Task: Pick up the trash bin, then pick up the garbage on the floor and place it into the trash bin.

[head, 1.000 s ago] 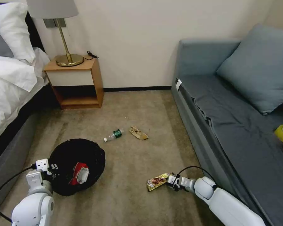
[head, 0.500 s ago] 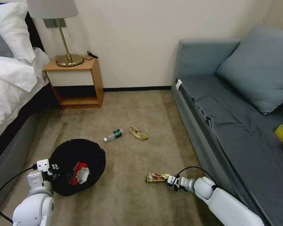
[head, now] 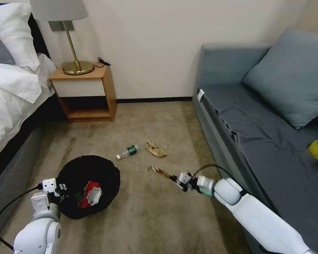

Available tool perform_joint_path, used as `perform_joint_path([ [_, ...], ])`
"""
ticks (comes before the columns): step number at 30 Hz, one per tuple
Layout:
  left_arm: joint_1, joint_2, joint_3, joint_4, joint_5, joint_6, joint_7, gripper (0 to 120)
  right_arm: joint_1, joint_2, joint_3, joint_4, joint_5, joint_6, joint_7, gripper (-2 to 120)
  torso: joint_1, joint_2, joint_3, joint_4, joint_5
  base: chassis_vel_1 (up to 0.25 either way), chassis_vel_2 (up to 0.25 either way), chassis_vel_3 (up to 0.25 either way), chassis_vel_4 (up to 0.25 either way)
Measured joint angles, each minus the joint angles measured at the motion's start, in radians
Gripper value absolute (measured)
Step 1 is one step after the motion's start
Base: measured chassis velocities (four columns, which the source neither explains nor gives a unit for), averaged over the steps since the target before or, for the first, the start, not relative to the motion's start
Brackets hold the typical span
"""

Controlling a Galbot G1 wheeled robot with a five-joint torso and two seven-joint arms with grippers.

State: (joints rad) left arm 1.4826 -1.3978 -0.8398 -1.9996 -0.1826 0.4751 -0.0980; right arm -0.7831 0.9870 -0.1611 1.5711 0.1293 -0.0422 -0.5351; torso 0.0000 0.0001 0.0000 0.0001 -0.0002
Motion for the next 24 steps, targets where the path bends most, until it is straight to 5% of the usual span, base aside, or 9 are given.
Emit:
perform_joint_path([
  [9, 0.000, -0.007, 0.023, -0.011, 0.028, -0.035, 0.029, 4, 0.091, 0.078, -0.172, 0.135, 0.371, -0.048, 0.147, 0, 0.000, 0.000, 0.000, -0.0001, 0.0000, 0.000, 0.000, 0.000, 0.000],
  [19, -0.002, -0.012, 0.029, -0.024, 0.036, -0.028, 0.033, 4, 0.139, 0.295, -0.312, 0.021, 0.473, -0.057, 0.225, 0, 0.000, 0.000, 0.000, 0.0001, -0.0001, 0.000, 0.000, 0.000, 0.000],
  [24, -0.005, -0.008, 0.025, -0.024, 0.032, -0.028, 0.035, 4, 0.138, 0.319, -0.324, -0.036, 0.457, -0.047, 0.231, 0, 0.000, 0.000, 0.000, -0.0001, -0.0001, 0.000, 0.000, 0.000, 0.000],
])
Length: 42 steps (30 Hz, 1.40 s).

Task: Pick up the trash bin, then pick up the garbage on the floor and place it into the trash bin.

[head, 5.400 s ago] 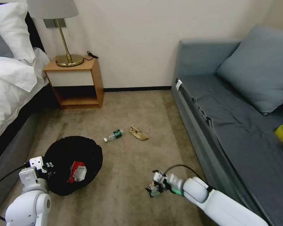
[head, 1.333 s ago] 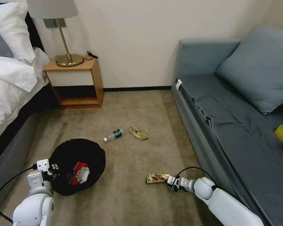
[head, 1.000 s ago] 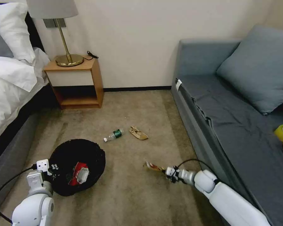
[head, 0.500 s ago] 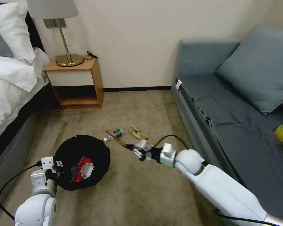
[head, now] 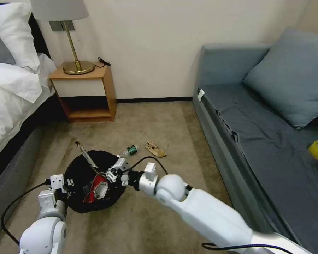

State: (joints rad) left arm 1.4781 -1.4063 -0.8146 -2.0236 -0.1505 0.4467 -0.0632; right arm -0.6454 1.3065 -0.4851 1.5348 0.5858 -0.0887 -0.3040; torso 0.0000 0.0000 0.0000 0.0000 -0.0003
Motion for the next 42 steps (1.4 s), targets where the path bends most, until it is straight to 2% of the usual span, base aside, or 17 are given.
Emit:
perform_joint_path([
  [4, -0.005, 0.003, -0.003, 0.005, -0.007, -0.001, 0.002, 4, -0.006, 0.016, -0.012, -0.052, -0.034, 0.013, 0.017, 0, 0.000, 0.000, 0.000, 0.0000, 0.0001, 0.000, 0.000, 0.000, 0.000],
  [7, -0.012, 0.006, -0.005, 0.017, -0.010, -0.005, 0.002, 4, -0.014, 0.021, -0.022, -0.063, -0.061, 0.017, 0.038, 17, 0.000, 0.000, 0.000, 0.0000, 0.0002, 0.000, 0.000, 0.000, 0.000],
  [8, -0.012, 0.006, -0.005, 0.017, -0.010, -0.005, 0.002, 4, -0.014, 0.021, -0.022, -0.063, -0.061, 0.017, 0.038, 17, 0.000, 0.000, 0.000, 0.0000, 0.0002, 0.000, 0.000, 0.000, 0.000],
  [10, -0.018, 0.007, -0.005, 0.025, -0.012, -0.007, 0.002, 4, -0.018, 0.020, -0.030, -0.061, -0.079, 0.016, 0.046, 28, 0.000, 0.000, 0.000, 0.0000, 0.0002, 0.000, 0.000, 0.000, 0.000],
  [11, -0.018, 0.007, -0.005, 0.025, -0.012, -0.007, 0.002, 4, -0.018, 0.020, -0.030, -0.061, -0.079, 0.016, 0.046, 28, 0.000, 0.000, 0.000, 0.0000, 0.0002, 0.000, 0.000, 0.000, 0.000],
  [14, -0.025, 0.011, -0.010, 0.032, -0.015, -0.008, 0.002, 4, -0.023, 0.009, -0.033, -0.052, -0.102, 0.015, 0.059, 41, 0.000, 0.000, 0.000, 0.0000, 0.0003, 0.000, 0.000, 0.000, 0.000],
  [15, -0.025, 0.011, -0.010, 0.032, -0.015, -0.008, 0.002, 4, -0.023, 0.009, -0.033, -0.052, -0.102, 0.015, 0.059, 41, 0.000, 0.000, 0.000, 0.0000, 0.0003, 0.000, 0.000, 0.000, 0.000],
  [18, -0.029, 0.022, -0.026, 0.044, -0.023, -0.011, -0.001, 4, -0.035, -0.027, -0.004, -0.048, -0.143, -0.003, 0.105, 57, 0.000, 0.000, 0.000, 0.0001, 0.0003, 0.000, 0.000, 0.000, 0.000],
  [19, -0.029, 0.022, -0.026, 0.044, -0.023, -0.011, -0.001, 4, -0.035, -0.027, -0.004, -0.048, -0.143, -0.003, 0.105, 57, 0.000, 0.000, 0.000, 0.0001, 0.0003, 0.000, 0.000, 0.000, 0.000],
  [21, -0.031, 0.033, -0.042, 0.052, -0.032, -0.013, -0.004, 4, -0.047, -0.063, 0.045, -0.070, -0.215, -0.034, 0.127, 68, 0.000, 0.000, 0.000, 0.0000, 0.0004, 0.000, 0.000, 0.000, 0.000],
  [23, -0.031, 0.036, -0.046, 0.055, -0.034, -0.014, -0.004, 4, -0.052, -0.077, 0.066, -0.084, -0.250, -0.040, 0.134, 70, 0.000, 0.000, 0.000, 0.0000, 0.0004, 0.000, 0.000, 0.000, 0.000],
  [25, -0.032, 0.043, -0.057, 0.061, -0.038, -0.018, -0.005, 4, -0.061, -0.107, 0.116, -0.122, -0.318, -0.058, 0.151, 82, 0.000, 0.000, 0.000, -0.0001, 0.0005, 0.000, 0.000, 0.000, 0.000],
  [27, -0.032, 0.047, -0.062, 0.063, -0.041, -0.019, -0.005, 4, -0.066, -0.121, 0.140, -0.142, -0.351, -0.070, 0.170, 85, 0.000, 0.000, 0.000, -0.0002, 0.0005, 0.000, 0.000, 0.000, 0.000],
  [29, -0.031, 0.053, -0.071, 0.067, -0.046, -0.020, -0.007, 4, -0.073, -0.155, 0.188, -0.195, -0.414, -0.112, 0.227, 97, 0.000, 0.000, 0.000, -0.0003, 0.0004, 0.000, 0.000, 0.000, 0.000],
  [40, -0.026, 0.063, -0.070, 0.070, -0.048, -0.024, -0.011, 4, -0.076, -0.135, 0.275, -0.398, -0.490, -0.126, 0.343, 100, 0.000, 0.000, 0.000, 0.0003, 0.0007, 0.000, 0.000, 0.000, 0.000],
  [42, -0.030, 0.074, -0.061, 0.073, -0.050, -0.024, -0.012, 4, -0.088, -0.129, 0.322, -0.448, -0.511, -0.119, 0.352, 100, 0.000, 0.000, 0.000, -0.0004, 0.0004, 0.000, 0.000, 0.000, 0.000],
])
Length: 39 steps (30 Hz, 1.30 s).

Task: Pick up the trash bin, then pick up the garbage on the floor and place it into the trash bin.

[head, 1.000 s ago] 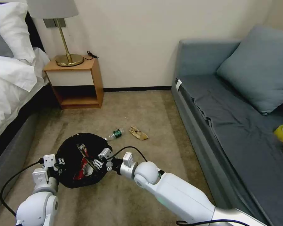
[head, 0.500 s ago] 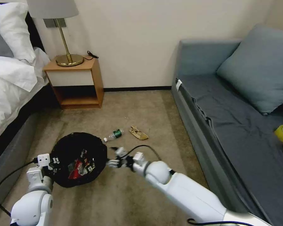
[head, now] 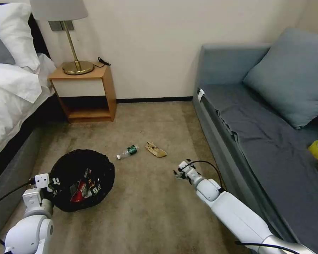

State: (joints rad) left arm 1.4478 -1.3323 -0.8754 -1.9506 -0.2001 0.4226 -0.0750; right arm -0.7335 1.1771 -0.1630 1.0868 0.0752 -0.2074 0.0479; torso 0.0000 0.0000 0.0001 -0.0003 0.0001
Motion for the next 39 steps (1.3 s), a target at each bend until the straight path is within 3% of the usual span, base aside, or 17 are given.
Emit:
perform_joint_path([
  [22, 0.027, 0.007, -0.023, -0.001, -0.013, -0.028, 0.000, 4, -0.037, 0.008, 0.011, 0.074, 0.039, 0.024, -0.009, 100, 0.000, 0.000, 0.000, 0.0004, -0.0002, 0.000, 0.000, 0.000, 0.000],
  [39, 0.030, -0.014, -0.018, -0.002, -0.003, -0.035, 0.003, 4, -0.038, 0.000, 0.022, 0.052, 0.048, 0.039, -0.039, 100, 0.000, 0.000, 0.000, 0.0003, -0.0002, -0.028, 0.029, 0.032, -0.031],
])
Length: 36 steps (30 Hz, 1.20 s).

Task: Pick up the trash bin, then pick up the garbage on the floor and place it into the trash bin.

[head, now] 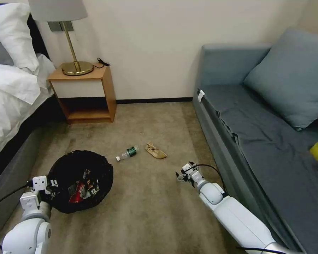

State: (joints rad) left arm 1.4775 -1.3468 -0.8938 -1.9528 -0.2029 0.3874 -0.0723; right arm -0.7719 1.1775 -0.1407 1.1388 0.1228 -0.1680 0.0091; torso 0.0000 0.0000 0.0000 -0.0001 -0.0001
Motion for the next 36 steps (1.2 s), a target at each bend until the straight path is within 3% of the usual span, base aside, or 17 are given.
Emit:
perform_joint_path([
  [36, -0.015, 0.037, -0.017, 0.034, -0.001, 0.001, 0.000, 4, 0.048, -0.010, -0.103, 0.060, -0.087, 0.038, -0.054, 100, 0.000, 0.000, 0.000, 0.0002, 0.0001, -0.130, 0.128, 0.129, -0.127],
])
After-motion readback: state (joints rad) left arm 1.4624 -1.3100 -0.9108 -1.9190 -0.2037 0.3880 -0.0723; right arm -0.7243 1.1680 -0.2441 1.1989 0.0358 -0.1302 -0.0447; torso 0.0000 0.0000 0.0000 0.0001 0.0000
